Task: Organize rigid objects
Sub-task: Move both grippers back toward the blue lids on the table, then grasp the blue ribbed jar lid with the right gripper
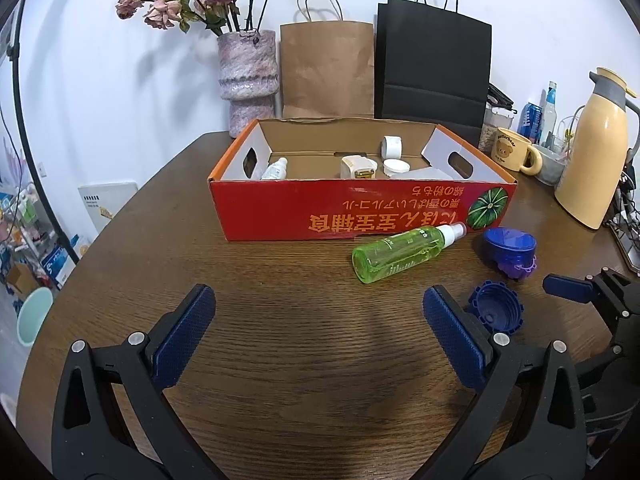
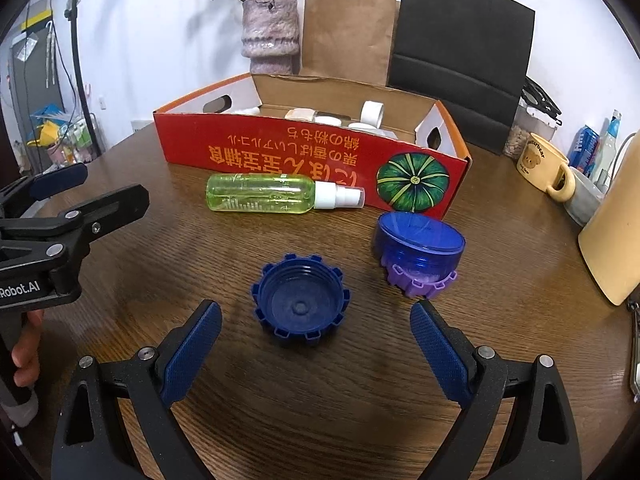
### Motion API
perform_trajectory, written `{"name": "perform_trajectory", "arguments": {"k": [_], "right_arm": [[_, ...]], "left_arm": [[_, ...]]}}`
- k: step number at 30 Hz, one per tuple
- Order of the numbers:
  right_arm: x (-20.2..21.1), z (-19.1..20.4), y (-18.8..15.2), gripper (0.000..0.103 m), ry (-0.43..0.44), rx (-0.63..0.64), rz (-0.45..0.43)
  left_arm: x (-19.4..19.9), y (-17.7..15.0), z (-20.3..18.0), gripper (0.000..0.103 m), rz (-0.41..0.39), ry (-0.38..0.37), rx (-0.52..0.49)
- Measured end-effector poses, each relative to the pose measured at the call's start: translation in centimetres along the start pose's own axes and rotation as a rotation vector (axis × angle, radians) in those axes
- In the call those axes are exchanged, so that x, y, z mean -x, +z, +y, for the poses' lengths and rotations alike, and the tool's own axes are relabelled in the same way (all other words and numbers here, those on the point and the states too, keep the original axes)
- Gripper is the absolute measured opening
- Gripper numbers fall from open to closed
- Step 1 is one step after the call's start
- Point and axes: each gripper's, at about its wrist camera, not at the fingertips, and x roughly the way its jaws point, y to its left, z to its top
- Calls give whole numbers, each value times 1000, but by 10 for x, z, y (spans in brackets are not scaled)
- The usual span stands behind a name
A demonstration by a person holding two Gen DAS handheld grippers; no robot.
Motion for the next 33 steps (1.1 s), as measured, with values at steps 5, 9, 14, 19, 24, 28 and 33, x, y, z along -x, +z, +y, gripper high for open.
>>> {"name": "perform_trajectory", "arguments": {"k": [5, 9, 14, 19, 24, 28, 33], "right_arm": [[-4, 2, 0, 94, 21, 4, 18], [-8, 2, 1, 69, 40, -3, 35], [-11, 4, 1, 51, 74, -5, 43], [-2, 0, 3, 51, 58, -20, -8], [5, -8, 7, 51, 44, -43, -46], [9, -18, 11, 51, 33, -68, -72], [11, -30, 15, 51, 18, -88, -101]], "left_arm": [[-1, 0, 0, 103, 7, -16, -1], [-1, -1, -3, 103, 8, -19, -13], [-4, -2, -3, 103, 28, -19, -9], [-7, -2, -3, 103, 46, -26, -9], [-11, -1, -5, 103, 58, -27, -12], [-15, 1, -9, 103, 70, -31, -16], [-23, 8, -17, 103, 82, -41, -36]]}}
